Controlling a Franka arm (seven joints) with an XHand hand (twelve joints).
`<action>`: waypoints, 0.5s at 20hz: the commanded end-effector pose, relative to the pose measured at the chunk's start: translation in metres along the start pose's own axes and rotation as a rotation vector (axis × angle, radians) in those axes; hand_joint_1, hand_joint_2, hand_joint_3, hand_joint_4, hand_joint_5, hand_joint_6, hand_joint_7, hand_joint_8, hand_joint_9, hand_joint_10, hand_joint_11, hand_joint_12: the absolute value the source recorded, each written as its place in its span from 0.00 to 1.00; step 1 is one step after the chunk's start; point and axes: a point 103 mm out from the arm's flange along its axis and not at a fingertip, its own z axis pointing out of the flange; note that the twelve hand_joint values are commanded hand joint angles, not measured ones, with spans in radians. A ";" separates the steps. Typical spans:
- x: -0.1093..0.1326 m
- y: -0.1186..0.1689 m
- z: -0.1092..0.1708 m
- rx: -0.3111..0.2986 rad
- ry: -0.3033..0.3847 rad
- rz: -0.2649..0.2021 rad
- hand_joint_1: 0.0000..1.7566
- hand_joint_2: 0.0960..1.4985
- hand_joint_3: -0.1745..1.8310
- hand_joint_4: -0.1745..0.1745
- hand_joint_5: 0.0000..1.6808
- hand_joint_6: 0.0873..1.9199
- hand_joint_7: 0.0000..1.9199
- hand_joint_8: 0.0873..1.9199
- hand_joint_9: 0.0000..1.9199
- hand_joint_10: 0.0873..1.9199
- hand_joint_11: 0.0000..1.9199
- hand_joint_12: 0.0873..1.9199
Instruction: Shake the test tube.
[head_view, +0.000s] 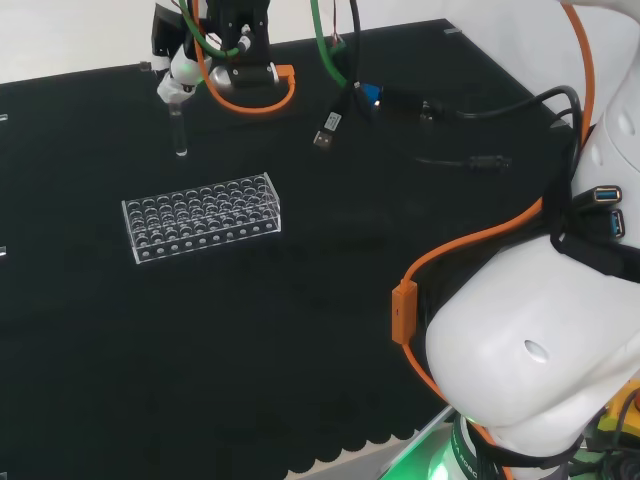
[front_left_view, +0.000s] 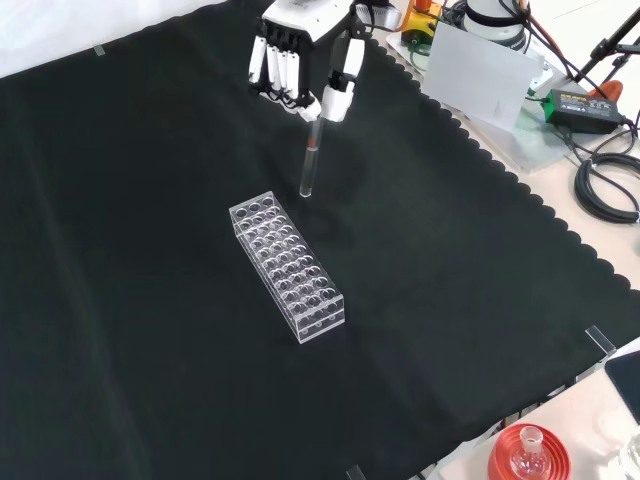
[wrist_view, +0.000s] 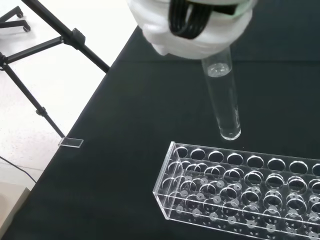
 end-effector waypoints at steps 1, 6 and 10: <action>-0.013 -0.004 0.002 0.005 -0.012 0.021 0.80 0.62 0.10 0.00 0.72 0.29 0.71 0.29 0.61 0.21 0.40 0.62; -0.032 -0.008 0.007 0.019 -0.036 0.053 0.80 0.62 0.10 0.00 0.72 0.29 0.71 0.29 0.61 0.21 0.40 0.62; -0.044 -0.009 0.009 0.025 -0.046 0.071 0.80 0.62 0.10 0.00 0.72 0.29 0.71 0.29 0.61 0.21 0.40 0.62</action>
